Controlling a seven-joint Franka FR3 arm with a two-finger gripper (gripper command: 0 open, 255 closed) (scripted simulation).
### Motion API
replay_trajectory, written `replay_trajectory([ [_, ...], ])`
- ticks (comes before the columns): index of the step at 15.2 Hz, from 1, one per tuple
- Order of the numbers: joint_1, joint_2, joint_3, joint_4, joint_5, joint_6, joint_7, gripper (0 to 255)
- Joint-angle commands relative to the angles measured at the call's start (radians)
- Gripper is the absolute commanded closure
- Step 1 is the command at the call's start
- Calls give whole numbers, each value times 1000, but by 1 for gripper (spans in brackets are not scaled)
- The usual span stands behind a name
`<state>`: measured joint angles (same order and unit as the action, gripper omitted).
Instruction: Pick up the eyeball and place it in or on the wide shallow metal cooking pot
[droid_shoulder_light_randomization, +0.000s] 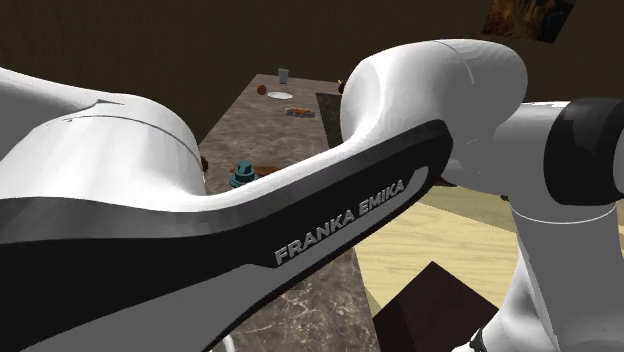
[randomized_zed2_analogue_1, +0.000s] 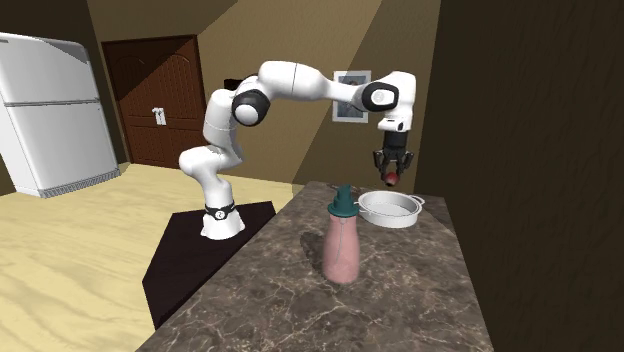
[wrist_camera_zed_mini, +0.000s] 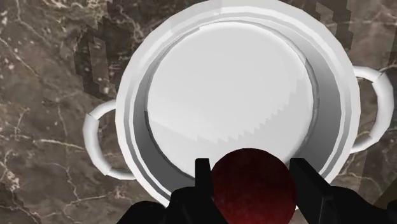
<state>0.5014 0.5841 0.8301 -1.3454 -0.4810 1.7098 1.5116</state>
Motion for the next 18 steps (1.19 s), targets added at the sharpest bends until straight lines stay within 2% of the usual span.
replay_trajectory([
  [1, 11, 18, -8, 7, -11, 8, 5, 255],
  [12, -5, 48, -25, -102, -40, 133, 35, 255],
  [18, -6, 50, -26, -106, -41, 138, 36, 255],
])
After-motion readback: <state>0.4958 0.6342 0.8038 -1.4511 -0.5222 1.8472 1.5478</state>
